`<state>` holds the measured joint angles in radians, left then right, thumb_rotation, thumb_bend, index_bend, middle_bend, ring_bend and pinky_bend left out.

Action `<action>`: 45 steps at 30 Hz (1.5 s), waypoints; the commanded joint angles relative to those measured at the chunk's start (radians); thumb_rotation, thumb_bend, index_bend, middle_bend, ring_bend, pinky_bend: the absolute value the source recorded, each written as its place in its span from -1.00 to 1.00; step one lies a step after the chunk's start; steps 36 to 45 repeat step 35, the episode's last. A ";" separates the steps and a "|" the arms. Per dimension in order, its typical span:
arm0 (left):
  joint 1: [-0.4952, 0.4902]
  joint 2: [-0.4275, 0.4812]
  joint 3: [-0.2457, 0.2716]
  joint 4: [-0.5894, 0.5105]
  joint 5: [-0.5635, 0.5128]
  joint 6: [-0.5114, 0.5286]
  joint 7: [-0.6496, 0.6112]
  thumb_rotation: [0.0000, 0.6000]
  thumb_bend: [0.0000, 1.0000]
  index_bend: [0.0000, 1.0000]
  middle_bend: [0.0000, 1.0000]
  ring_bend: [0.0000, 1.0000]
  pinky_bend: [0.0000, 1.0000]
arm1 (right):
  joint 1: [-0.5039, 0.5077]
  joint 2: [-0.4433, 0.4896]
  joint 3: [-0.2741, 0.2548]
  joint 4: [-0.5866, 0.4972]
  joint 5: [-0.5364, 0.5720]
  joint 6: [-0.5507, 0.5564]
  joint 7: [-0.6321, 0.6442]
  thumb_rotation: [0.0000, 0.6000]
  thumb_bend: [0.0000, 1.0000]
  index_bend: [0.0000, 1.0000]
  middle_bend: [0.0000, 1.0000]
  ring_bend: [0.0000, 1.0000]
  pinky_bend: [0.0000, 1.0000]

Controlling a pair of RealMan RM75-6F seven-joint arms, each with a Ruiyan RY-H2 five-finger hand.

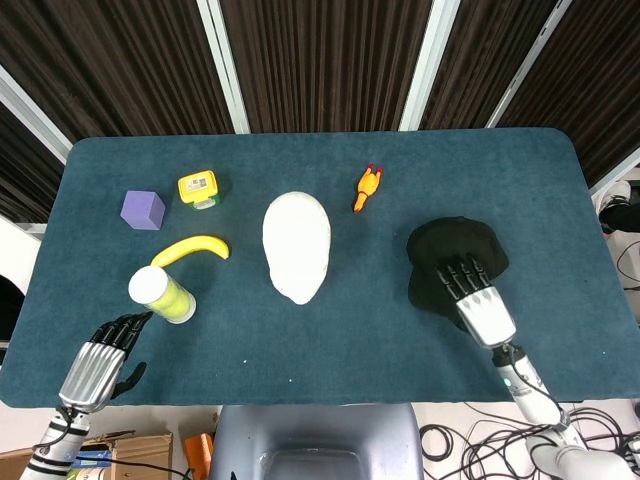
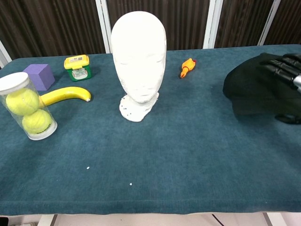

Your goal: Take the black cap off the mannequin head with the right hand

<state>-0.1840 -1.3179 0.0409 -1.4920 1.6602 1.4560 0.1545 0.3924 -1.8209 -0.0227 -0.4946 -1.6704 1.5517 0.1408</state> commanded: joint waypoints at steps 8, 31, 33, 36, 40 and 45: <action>0.017 0.022 -0.005 -0.009 -0.037 0.001 0.006 1.00 -0.26 -1.00 -0.71 -0.67 -0.45 | -0.057 0.452 -0.207 -0.790 -0.021 -0.290 -0.229 1.00 -0.96 -1.00 -1.00 -1.00 -1.00; 0.190 0.015 0.004 -0.033 -0.093 0.202 0.156 1.00 -0.26 -1.00 -1.00 -1.00 -0.87 | -0.352 0.709 -0.075 -1.184 0.269 0.071 -0.429 1.00 -1.00 -1.00 -1.00 -1.00 -1.00; 0.197 0.013 0.014 -0.026 -0.061 0.219 0.137 1.00 -0.26 -1.00 -1.00 -1.00 -0.88 | -0.364 0.696 -0.048 -1.156 0.293 0.076 -0.370 1.00 -1.00 -1.00 -1.00 -1.00 -1.00; 0.197 0.019 0.023 -0.022 -0.042 0.219 0.120 1.00 -0.26 -1.00 -1.00 -1.00 -0.88 | -0.368 0.696 -0.041 -1.140 0.293 0.076 -0.375 1.00 -1.00 -1.00 -1.00 -1.00 -1.00; 0.197 0.019 0.023 -0.022 -0.042 0.219 0.120 1.00 -0.26 -1.00 -1.00 -1.00 -0.88 | -0.368 0.696 -0.041 -1.140 0.293 0.076 -0.375 1.00 -1.00 -1.00 -1.00 -1.00 -1.00; 0.197 0.019 0.023 -0.022 -0.042 0.219 0.120 1.00 -0.26 -1.00 -1.00 -1.00 -0.88 | -0.368 0.696 -0.041 -1.140 0.293 0.076 -0.375 1.00 -1.00 -1.00 -1.00 -1.00 -1.00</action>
